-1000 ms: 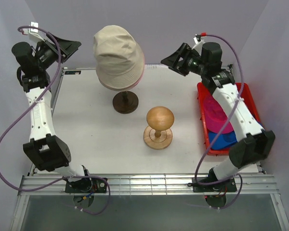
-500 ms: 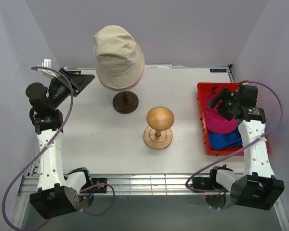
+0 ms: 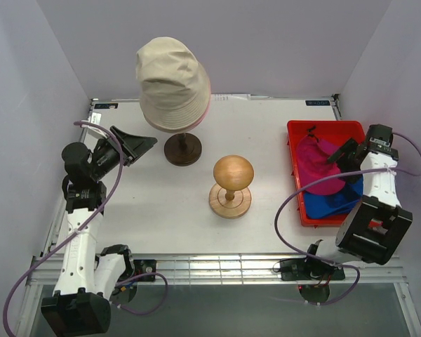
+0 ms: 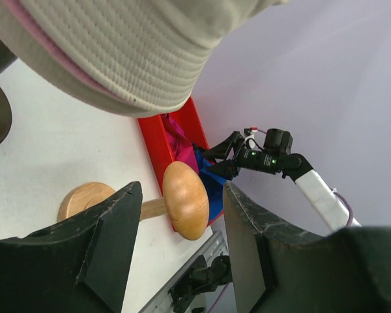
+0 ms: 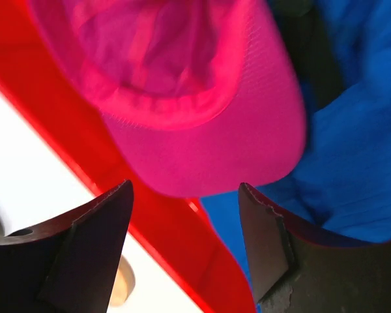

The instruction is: Stack the hats

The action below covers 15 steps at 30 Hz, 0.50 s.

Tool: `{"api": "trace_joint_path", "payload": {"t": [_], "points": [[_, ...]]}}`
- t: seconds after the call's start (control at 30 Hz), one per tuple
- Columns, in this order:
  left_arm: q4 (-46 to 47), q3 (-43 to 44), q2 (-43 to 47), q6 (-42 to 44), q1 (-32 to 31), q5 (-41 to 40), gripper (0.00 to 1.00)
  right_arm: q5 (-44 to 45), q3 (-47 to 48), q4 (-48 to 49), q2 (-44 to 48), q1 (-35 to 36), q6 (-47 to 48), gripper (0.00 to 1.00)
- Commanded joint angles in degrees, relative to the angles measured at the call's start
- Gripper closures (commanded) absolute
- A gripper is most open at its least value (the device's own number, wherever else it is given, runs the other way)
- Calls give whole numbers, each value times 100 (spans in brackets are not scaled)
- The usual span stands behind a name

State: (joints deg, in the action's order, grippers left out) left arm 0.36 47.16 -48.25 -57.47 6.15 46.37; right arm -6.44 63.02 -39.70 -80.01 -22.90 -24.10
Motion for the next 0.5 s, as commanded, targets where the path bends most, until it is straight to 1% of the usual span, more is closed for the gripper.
{"api": "trace_joint_path", "payload": {"t": [0.0,0.1,0.2,0.23,0.3,0.47], "points": [[-1,-171,246,43,-123,100,37,598,578,8,-234,-224,230,29],[43,-260,202,87,-281,188,37,617,763,-11,-620,-399,248,30],[52,-154,35,236,-474,258,37,617,1000,33,-972,-532,326,31],[52,-111,9,254,-518,259,37,617,1175,33,-1147,-523,353,31],[61,-66,-114,315,-834,241,37,617,1369,137,-1332,-523,388,31],[227,39,-369,394,-1230,188,37,468,1652,191,-1711,-523,581,31]]}}
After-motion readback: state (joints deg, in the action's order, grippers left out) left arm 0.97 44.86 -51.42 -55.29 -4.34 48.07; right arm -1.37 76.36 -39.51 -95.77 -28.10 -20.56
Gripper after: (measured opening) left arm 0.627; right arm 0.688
